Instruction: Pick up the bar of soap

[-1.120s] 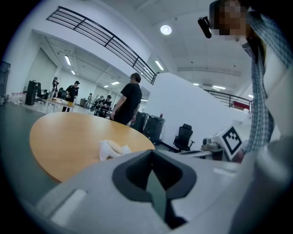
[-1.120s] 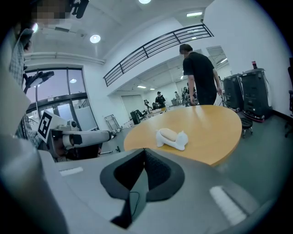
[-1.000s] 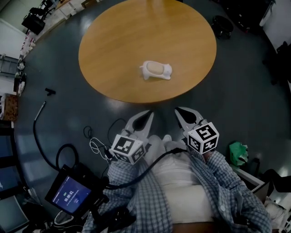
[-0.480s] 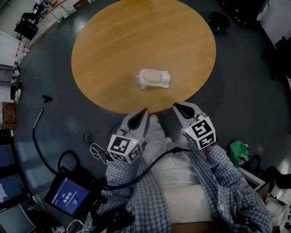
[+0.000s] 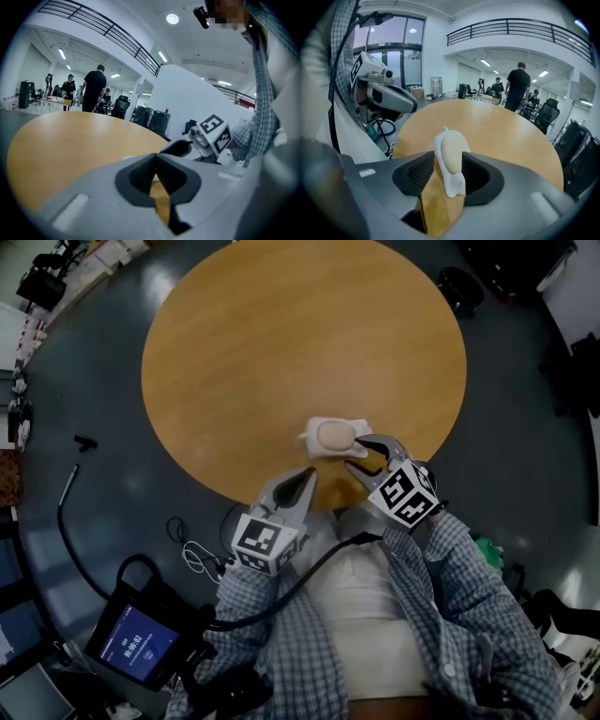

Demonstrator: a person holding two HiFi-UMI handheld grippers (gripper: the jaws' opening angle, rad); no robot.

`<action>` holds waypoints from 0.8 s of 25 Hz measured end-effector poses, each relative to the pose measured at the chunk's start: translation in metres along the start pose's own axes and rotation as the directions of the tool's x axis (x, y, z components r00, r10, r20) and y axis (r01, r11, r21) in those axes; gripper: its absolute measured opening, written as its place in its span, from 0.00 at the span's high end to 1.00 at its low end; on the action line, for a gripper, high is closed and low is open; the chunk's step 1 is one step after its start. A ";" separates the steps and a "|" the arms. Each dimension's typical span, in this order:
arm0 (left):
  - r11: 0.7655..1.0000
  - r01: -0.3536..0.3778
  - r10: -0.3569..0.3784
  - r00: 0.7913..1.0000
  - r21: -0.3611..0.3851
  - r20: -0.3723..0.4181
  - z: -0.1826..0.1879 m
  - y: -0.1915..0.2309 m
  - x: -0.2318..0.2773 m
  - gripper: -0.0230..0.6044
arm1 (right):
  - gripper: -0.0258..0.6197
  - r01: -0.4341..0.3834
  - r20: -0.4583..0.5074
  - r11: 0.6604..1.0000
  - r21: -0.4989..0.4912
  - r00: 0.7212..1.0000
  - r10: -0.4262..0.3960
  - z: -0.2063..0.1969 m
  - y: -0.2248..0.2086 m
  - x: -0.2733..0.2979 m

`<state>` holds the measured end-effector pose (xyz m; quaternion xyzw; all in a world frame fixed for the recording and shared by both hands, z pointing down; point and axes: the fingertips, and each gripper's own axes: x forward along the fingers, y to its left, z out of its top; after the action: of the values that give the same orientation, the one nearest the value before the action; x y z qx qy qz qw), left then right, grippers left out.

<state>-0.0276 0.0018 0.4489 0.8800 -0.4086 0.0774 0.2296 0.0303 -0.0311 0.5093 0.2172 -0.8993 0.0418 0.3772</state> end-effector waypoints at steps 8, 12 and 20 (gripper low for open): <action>0.998 -0.058 0.059 0.998 0.017 -0.007 -0.004 0.012 0.000 0.97 | 0.52 -0.199 -0.154 0.966 -0.163 0.973 0.175 -0.014 0.014 0.033; 0.996 -0.084 0.084 0.996 0.002 0.002 -0.002 0.019 0.001 0.97 | 0.49 -0.304 -0.196 0.931 -0.200 0.944 0.266 -0.020 0.026 0.046; 0.991 -0.123 0.124 0.992 -0.056 0.018 0.003 0.029 -0.002 0.97 | 0.48 -0.412 -0.173 0.889 -0.198 0.908 0.382 -0.020 0.026 0.054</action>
<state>-0.0514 -0.0146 0.4552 0.8471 -0.4667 0.0709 0.2441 -0.0011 -0.0219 0.5635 -0.0200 -0.8971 0.0277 0.4405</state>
